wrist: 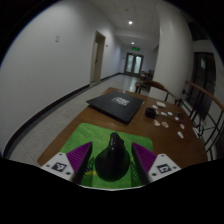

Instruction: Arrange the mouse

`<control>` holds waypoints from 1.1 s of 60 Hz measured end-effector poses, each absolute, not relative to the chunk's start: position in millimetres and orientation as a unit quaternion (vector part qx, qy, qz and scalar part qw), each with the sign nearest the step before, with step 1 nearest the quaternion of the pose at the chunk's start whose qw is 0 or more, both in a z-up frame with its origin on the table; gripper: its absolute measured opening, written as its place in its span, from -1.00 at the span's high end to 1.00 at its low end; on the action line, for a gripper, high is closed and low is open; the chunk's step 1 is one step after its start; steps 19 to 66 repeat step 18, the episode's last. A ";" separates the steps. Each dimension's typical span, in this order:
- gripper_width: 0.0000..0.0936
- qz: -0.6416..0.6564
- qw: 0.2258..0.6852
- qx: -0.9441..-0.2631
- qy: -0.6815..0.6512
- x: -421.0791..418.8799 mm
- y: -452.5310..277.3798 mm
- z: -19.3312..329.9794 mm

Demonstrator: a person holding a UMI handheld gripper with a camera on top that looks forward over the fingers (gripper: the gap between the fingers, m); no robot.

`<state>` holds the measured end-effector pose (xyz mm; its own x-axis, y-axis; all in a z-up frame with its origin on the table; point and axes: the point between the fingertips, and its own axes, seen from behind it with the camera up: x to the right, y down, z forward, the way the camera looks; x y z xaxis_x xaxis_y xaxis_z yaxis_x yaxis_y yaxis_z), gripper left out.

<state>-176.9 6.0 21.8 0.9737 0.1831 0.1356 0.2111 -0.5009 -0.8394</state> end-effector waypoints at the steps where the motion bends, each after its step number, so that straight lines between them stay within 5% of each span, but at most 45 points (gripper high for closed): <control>1: -0.83 -0.005 0.483 -0.868 -0.117 -173.1 2.1 23.0; 18: -0.83 0.064 0.458 -0.875 -0.141 -120.6 -88.6 55.2; 66: -0.83 0.064 0.458 -0.875 -0.141 -120.6 -88.6 55.2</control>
